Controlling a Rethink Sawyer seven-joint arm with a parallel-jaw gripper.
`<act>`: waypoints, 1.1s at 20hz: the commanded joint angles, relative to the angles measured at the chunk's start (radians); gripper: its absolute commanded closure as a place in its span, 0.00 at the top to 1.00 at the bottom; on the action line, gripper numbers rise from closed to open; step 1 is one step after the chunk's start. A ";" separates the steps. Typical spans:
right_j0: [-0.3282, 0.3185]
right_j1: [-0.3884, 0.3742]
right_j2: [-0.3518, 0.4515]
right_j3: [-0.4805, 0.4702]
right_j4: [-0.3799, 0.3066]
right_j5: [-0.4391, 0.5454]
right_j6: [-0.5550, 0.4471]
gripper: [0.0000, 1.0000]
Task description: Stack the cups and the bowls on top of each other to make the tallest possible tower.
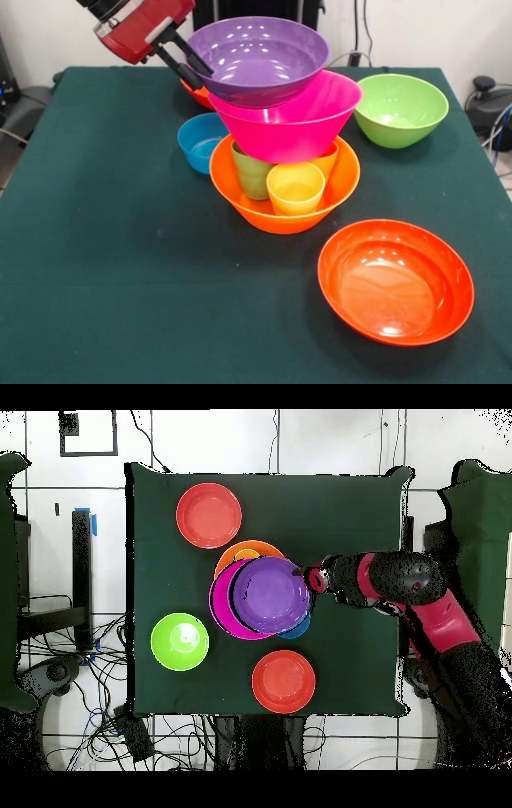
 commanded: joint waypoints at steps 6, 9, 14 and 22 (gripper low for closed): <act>-0.006 -0.010 0.056 0.091 -0.077 -0.119 0.039 0.00; -0.009 -0.011 0.059 0.099 -0.080 -0.131 0.046 0.00; -0.002 -0.011 0.061 0.102 -0.083 -0.141 0.061 0.00; 0.010 -0.014 0.062 0.116 -0.079 -0.166 0.082 0.00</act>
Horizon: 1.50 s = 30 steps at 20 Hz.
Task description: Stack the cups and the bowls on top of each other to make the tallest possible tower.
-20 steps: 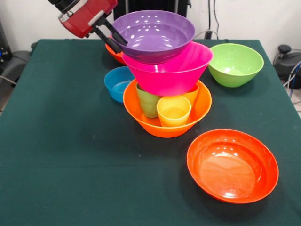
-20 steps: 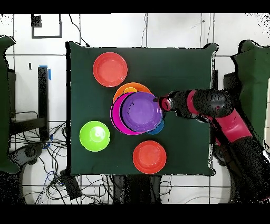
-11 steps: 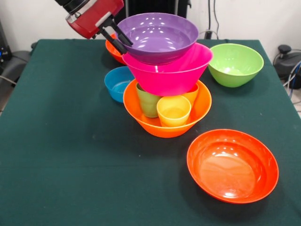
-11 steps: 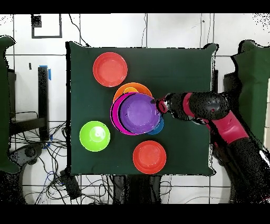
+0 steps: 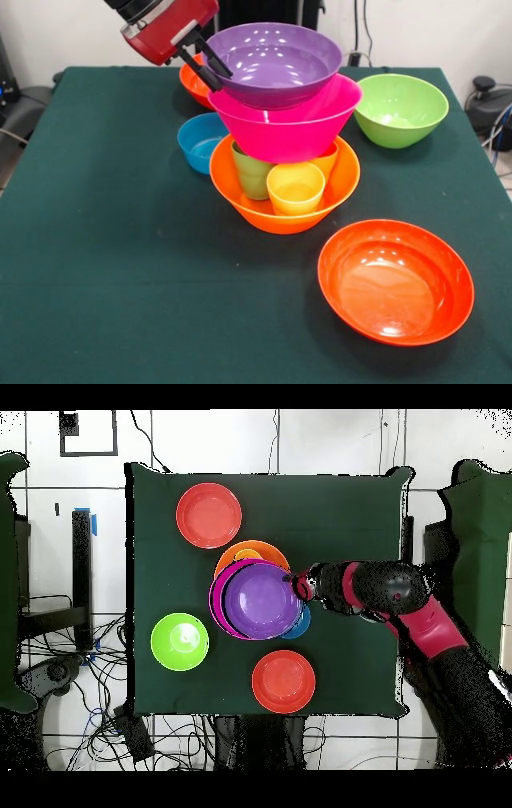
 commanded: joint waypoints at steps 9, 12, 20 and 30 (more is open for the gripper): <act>0.021 0.003 0.039 0.043 -0.050 -0.096 0.081 0.00; 0.026 0.008 0.042 0.039 -0.052 -0.102 0.081 0.00; 0.036 0.008 0.047 0.054 -0.061 -0.141 0.097 0.00; 0.057 0.021 0.042 0.044 -0.063 -0.164 0.103 0.00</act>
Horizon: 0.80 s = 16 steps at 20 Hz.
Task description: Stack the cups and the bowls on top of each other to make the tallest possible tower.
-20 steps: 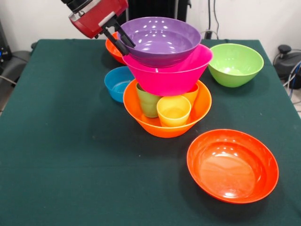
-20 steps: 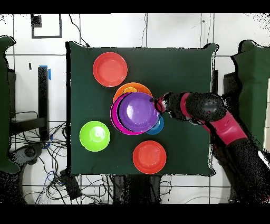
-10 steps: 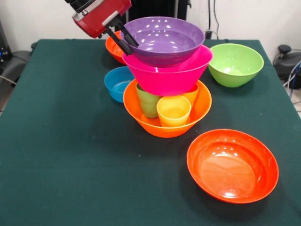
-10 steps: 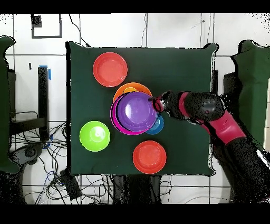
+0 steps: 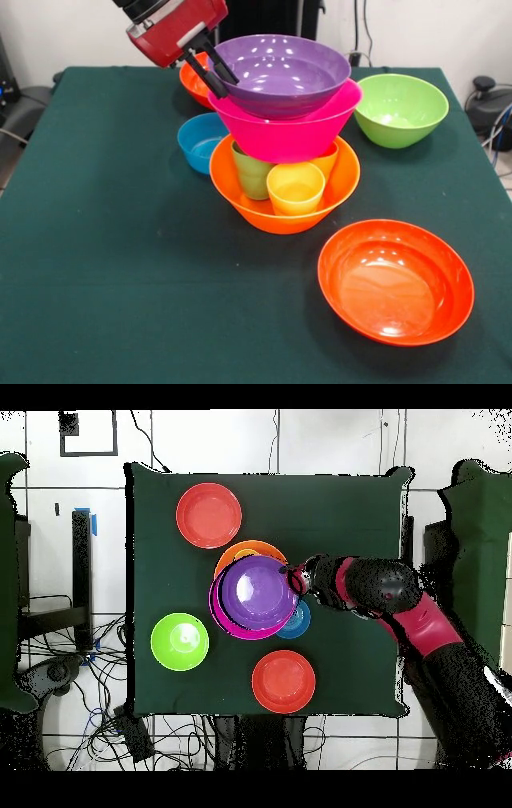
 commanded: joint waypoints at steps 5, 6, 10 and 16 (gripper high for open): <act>0.058 0.030 0.015 0.037 -0.061 -0.102 0.111 0.00; 0.058 0.031 0.017 0.040 -0.060 -0.107 0.112 0.00; 0.059 0.038 0.022 0.050 -0.052 -0.115 0.116 0.00; 0.069 0.049 0.022 0.045 -0.029 -0.082 0.128 0.00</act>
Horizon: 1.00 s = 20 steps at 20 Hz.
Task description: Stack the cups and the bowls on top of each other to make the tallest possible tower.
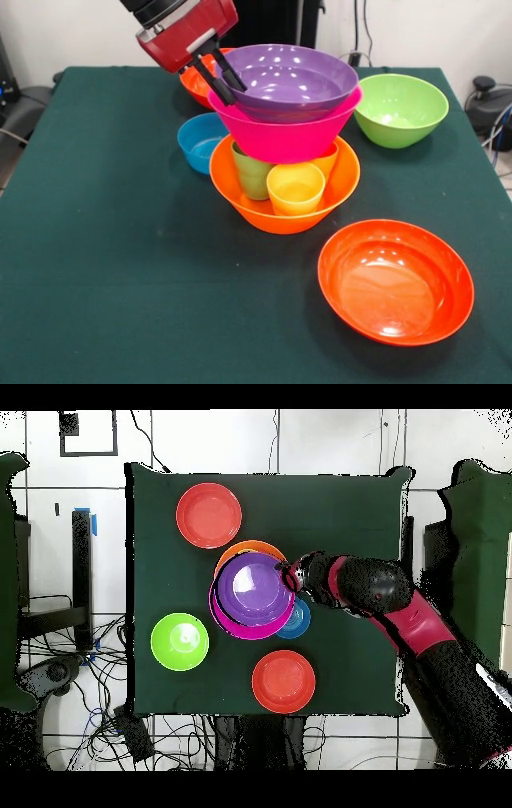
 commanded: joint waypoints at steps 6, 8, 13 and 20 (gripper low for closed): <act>0.054 0.053 0.018 0.035 -0.015 -0.008 0.135 0.00; 0.053 0.062 0.021 0.030 -0.011 0.002 0.130 0.00; 0.066 0.067 0.017 -0.005 -0.021 0.010 0.114 0.00; 0.078 0.088 0.014 -0.046 -0.023 0.017 0.098 0.00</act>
